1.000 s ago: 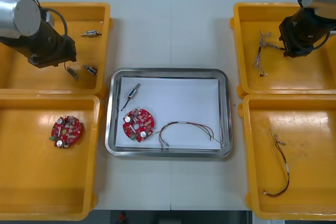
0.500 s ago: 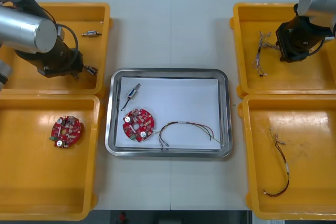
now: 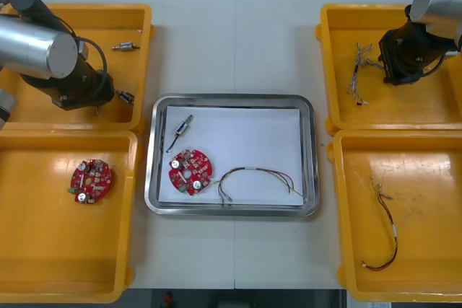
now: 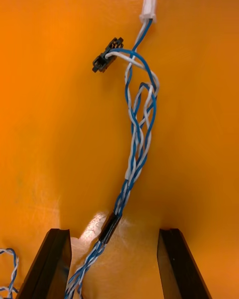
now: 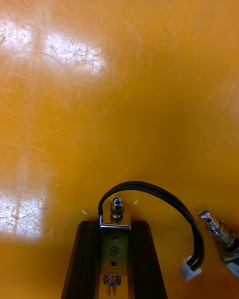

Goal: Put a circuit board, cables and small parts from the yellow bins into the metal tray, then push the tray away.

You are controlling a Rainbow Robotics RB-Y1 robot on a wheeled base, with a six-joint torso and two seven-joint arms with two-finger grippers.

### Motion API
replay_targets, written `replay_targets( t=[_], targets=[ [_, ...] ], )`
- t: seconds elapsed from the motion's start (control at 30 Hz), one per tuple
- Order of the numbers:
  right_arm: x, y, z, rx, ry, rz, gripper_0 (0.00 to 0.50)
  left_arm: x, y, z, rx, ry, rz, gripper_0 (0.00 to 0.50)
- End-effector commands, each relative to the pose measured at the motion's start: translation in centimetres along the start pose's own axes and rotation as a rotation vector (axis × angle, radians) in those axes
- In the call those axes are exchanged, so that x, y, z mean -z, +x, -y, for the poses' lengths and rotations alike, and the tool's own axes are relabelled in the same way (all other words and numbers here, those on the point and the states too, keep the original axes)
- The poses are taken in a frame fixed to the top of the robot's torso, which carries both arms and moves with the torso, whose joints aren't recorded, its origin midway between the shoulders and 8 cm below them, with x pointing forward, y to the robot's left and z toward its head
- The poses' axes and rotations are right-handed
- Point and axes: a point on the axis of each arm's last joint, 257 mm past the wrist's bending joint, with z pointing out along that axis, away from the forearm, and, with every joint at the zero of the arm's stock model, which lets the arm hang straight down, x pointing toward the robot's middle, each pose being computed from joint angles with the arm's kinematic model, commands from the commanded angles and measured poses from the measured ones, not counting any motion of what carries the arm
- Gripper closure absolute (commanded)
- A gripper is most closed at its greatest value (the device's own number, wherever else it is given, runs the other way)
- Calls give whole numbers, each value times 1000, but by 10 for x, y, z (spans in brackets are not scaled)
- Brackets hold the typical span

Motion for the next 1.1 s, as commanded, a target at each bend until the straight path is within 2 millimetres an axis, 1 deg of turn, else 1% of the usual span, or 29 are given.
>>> replay_targets(
  t=[0.03, 0.1, 0.17, 0.2, 0.23, 0.27, 0.3, 0.33, 0.43, 0.53, 0.57, 0.67, 0.73, 0.8, 0.83, 0.87, 0.93, 1.1],
  targets=[
    [-24, 22, 28, -54, 42, -20, 0, 37, -18, -20, 61, -19, 29, 500],
    [-25, 24, 28, -53, 42, -23, 0, 56, -19, -25, 66, -22, 14, 500],
    [-25, 26, 28, -52, 43, -25, 0, 70, -19, -27, 59, -26, 10, 500],
    [-27, 28, 30, -51, 47, -26, 115, 79, -20, -28, 52, -30, 12, 500],
    [-27, 29, 30, -50, 47, -27, 170, 83, -21, -29, 51, -32, 13, 500],
    [-28, 31, 31, -49, 49, -30, 330, 92, -22, -28, 42, -33, 20, 499],
    [-28, 32, 31, -46, 50, -30, 467, 101, -25, -27, 29, -34, 34, 500],
    [-29, 34, 31, -46, 49, -33, 495, 104, -25, -26, 24, -35, 38, 500],
    [-29, 36, 32, -39, 51, -36, 500, 124, -25, -21, -14, -37, 59, 500],
    [-30, 36, 32, -23, 54, -30, 500, 138, -22, -15, -51, -42, 70, 500],
    [-29, 35, 32, -19, 53, -28, 500, 139, -21, -14, -56, -44, 69, 499],
    [-27, 33, 29, 6, 50, -18, 500, 148, -14, -3, -90, -36, 72, 499],
    [-21, 31, 22, 28, 49, -15, 500, 156, -10, 5, -112, -28, 77, 499],
    [-17, 30, 20, 43, 54, -13, 500, 159, -8, 9, -124, -26, 81, 499],
    [-10, 29, 16, 80, 67, -10, 500, 164, -4, 16, -139, -16, 86, 499],
    [-7, 28, 15, 96, 70, -9, 500, 165, -4, 17, -140, -14, 89, 498],
    [5, 21, 11, 160, 87, -1, 500, 170, -2, 29, -154, 9, 107, 499],
    [34, 8, 1, 277, 117, 8, 500, 173, 1, 45, -166, 40, 124, 498]
  ],
)
